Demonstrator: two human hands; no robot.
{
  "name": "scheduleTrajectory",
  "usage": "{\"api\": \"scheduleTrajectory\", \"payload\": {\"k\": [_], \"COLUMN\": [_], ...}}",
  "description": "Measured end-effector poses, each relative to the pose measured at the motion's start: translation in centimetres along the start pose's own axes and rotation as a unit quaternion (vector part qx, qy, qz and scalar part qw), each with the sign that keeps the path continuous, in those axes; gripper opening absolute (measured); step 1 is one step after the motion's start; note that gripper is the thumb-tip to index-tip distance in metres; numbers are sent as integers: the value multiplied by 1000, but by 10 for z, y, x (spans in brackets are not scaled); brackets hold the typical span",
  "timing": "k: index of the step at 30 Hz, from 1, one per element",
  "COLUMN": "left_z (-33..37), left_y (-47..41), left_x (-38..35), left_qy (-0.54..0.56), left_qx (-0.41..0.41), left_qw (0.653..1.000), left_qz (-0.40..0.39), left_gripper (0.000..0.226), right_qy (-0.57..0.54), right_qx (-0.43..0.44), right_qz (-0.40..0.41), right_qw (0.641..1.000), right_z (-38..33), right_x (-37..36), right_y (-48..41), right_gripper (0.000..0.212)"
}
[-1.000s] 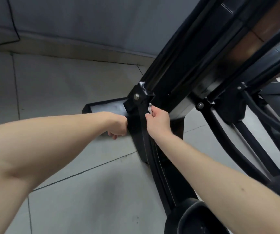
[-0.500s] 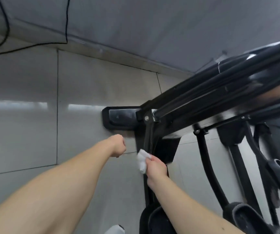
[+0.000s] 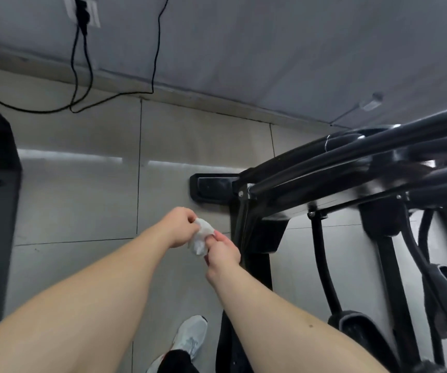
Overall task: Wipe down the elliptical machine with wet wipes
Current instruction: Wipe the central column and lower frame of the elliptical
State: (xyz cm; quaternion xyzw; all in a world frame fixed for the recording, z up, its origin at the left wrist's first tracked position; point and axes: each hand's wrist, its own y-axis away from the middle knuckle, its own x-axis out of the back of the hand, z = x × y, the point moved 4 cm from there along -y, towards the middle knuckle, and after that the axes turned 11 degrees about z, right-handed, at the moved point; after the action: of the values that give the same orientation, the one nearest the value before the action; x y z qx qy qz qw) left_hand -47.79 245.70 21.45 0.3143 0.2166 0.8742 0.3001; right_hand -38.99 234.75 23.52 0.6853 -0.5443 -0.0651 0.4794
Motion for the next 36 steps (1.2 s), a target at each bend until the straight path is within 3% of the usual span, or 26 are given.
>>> {"api": "scheduleTrajectory", "payload": {"k": [6,11,16,21,27,32,36], "left_z": [58,108,163,217,295,364,424], "left_y": [48,75,92,100,108,90,78], "left_x": [56,99,140,179,222,236,237], "left_qy": [-1,-8,-12,12,-36,-63,-30], "left_qx": [-10,-22,-23,-2,-56,-128,-159], "left_qw": [1000,1000,1000,1000,997,990,986], "left_qz": [18,8,-3,26,29,10,-37], "left_gripper": [15,14,15,9,10,12,13], "right_qy": [0,-33,-45,-57,-68,-137,-263], "right_qx": [-5,-23,2,31,73,34,-32], "right_qz": [-20,-71,-45,2,23,45,18], "right_qw": [1000,997,998,998,995,989,964], "right_z": [-47,-87,-141,-186,-249,-306,-360], "right_x": [21,29,45,61,76,76,81], "right_y": [68,127,170,199,242,256,254], "right_gripper": [14,26,5,14,16,11,16]}}
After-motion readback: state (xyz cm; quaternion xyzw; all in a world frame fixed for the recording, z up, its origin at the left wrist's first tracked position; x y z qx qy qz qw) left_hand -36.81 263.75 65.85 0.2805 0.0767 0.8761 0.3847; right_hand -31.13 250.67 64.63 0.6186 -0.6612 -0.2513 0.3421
